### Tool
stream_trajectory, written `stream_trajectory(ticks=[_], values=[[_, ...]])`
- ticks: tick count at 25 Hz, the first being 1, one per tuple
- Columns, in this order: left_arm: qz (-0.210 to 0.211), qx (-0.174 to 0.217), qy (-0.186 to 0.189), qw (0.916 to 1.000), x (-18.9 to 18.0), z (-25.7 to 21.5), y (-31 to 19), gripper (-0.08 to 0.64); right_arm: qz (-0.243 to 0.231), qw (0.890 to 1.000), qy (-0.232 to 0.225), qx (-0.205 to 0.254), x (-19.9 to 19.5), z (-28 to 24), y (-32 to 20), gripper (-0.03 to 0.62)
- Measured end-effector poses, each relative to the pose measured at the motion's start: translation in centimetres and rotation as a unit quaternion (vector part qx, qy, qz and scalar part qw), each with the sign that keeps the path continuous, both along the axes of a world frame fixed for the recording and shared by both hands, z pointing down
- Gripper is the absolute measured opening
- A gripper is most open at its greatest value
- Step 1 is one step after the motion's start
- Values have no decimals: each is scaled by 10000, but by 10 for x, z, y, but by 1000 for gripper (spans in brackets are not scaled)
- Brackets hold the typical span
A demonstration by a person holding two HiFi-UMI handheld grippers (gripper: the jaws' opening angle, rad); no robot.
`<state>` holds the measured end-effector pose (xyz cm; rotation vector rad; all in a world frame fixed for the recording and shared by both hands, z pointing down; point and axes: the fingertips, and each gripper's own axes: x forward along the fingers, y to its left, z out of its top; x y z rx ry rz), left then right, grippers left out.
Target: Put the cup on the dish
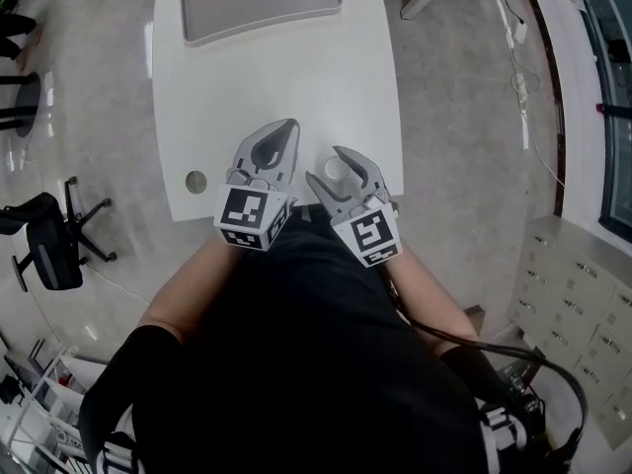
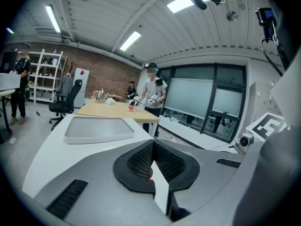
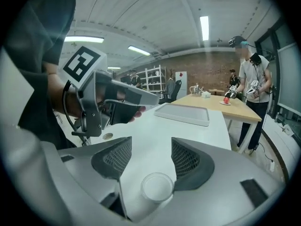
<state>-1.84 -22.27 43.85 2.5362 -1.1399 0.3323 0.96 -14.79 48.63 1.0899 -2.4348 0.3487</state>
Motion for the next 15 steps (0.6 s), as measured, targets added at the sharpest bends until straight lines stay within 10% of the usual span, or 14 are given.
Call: stream_trajectory(ticks=[15], values=[[-303,-375,-255,9985,-3,53,-4,3,-473,9956,520,-625,12,112,2,259]])
